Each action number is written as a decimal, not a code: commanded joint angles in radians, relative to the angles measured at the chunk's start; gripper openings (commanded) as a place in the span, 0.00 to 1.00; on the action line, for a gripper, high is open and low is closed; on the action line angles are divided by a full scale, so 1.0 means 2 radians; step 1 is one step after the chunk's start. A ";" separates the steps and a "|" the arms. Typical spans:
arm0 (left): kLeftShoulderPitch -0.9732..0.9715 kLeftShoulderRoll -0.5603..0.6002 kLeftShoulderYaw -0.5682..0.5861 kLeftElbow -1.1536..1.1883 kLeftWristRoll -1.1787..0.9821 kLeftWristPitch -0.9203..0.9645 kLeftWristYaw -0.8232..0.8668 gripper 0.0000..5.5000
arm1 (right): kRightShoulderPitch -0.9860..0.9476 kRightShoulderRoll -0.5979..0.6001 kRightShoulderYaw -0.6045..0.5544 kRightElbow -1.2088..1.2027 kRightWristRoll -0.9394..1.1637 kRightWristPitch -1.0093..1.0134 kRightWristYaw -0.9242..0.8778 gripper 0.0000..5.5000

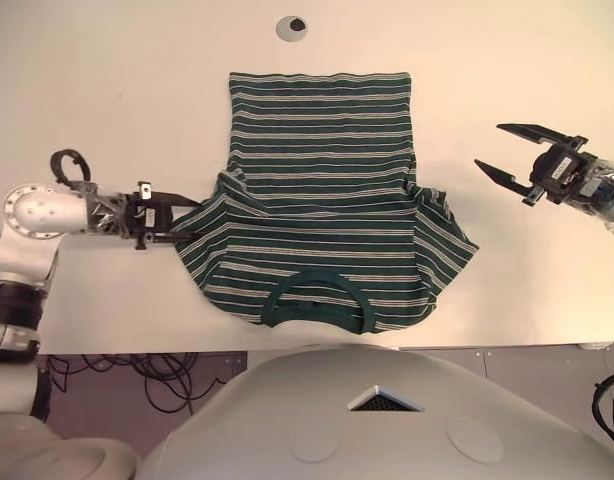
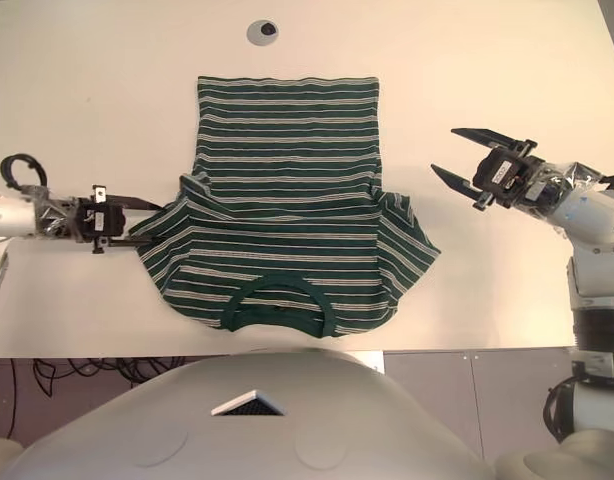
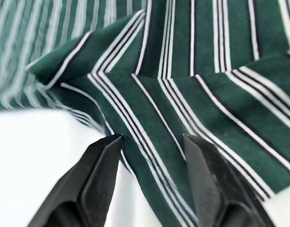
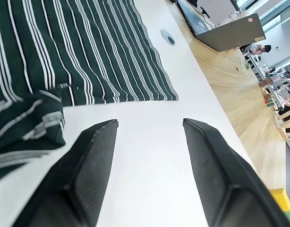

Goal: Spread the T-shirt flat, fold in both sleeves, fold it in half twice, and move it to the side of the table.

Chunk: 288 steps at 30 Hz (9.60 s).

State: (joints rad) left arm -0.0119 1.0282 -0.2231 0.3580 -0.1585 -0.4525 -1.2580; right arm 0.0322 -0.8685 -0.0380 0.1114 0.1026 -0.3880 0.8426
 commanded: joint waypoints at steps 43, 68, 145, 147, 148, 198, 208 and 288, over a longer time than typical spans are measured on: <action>0.123 -0.058 0.172 -0.152 -0.147 0.358 0.021 0.00 | 0.042 0.018 -0.006 -0.027 -0.001 0.016 -0.002 0.46; 0.070 -0.168 0.117 -0.165 -0.197 0.377 -0.035 0.00 | 0.053 0.025 -0.005 -0.021 0.006 0.013 -0.001 0.46; 0.028 -0.378 0.167 -0.275 -0.299 0.366 0.170 0.41 | 0.218 0.077 -0.129 -0.211 0.416 0.594 0.088 0.00; 0.026 -0.377 0.167 -0.274 -0.300 0.367 0.170 0.41 | 0.208 0.083 -0.119 -0.226 0.414 0.597 0.077 0.00; 0.024 -0.376 0.168 -0.274 -0.301 0.368 0.171 0.41 | 0.202 0.086 -0.113 -0.235 0.413 0.599 0.069 0.00; 0.211 -0.051 0.047 -0.032 0.166 -0.276 0.079 0.41 | 0.270 0.029 0.022 -0.044 -0.146 -0.198 0.055 0.61; 0.214 -0.054 -0.060 -0.043 0.118 -0.256 0.098 0.41 | 0.262 0.002 0.096 -0.050 -0.149 -0.196 0.036 0.61; -0.096 -0.235 -0.009 0.041 0.115 -0.009 0.104 0.34 | -0.220 0.170 0.161 0.290 -0.224 -0.048 -0.153 0.44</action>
State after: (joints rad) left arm -0.1955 0.4726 -0.1738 0.3923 -0.1218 -0.3603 -1.1147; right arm -0.3962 -0.4904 0.2234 0.6721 -0.2457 -0.4493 0.5617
